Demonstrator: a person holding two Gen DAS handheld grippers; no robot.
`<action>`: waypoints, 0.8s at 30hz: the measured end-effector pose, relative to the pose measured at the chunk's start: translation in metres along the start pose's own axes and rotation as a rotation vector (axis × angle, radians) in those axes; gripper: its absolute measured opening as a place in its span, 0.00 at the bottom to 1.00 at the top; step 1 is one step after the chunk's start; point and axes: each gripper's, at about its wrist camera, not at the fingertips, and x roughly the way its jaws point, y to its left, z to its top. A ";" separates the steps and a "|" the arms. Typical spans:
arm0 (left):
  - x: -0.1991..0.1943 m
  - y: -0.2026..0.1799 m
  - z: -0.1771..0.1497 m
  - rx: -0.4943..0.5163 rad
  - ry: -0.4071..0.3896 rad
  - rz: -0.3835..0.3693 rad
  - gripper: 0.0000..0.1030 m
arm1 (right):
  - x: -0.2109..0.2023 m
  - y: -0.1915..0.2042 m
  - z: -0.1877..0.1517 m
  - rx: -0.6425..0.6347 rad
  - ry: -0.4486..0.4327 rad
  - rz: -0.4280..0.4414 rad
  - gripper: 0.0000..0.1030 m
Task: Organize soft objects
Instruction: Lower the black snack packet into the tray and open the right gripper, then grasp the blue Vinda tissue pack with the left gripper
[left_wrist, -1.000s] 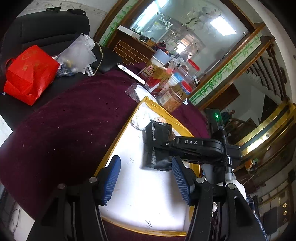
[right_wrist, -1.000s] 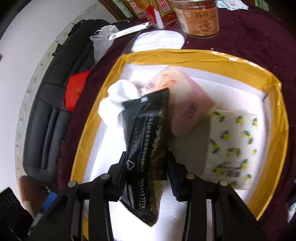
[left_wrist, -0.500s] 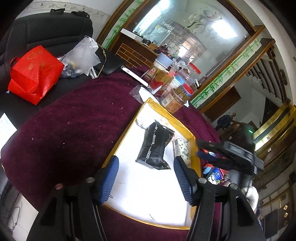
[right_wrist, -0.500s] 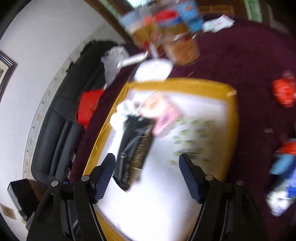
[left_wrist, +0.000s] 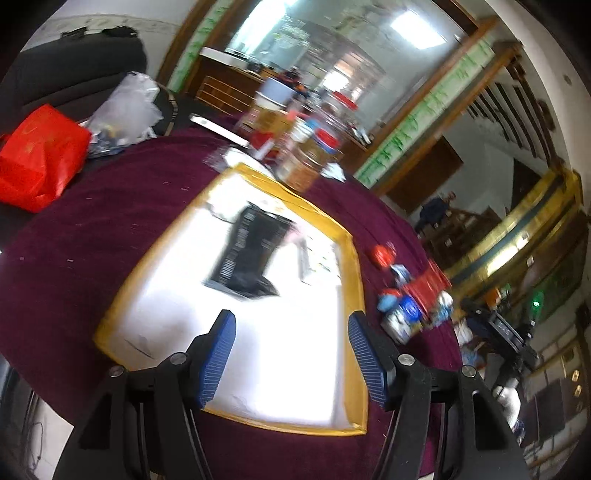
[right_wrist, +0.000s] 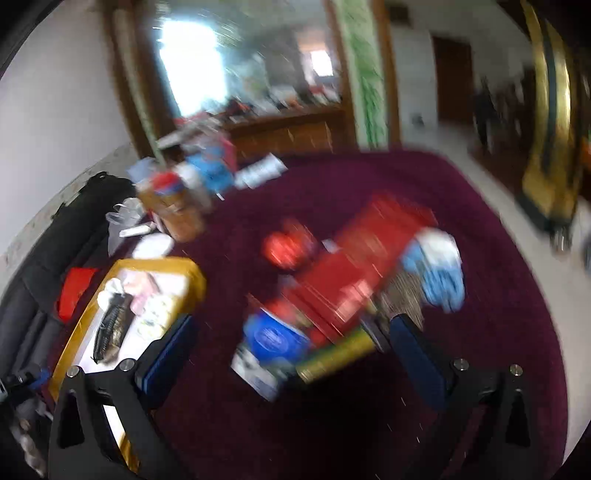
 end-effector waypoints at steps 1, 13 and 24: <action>0.002 -0.010 -0.004 0.021 0.010 -0.004 0.64 | 0.004 -0.014 -0.004 0.040 0.033 0.013 1.00; 0.030 -0.104 -0.037 0.247 0.107 -0.016 0.67 | 0.012 -0.103 -0.034 0.239 0.045 -0.026 1.00; 0.104 -0.173 -0.049 0.429 0.185 0.075 0.67 | 0.039 -0.115 -0.038 0.231 -0.015 -0.021 1.00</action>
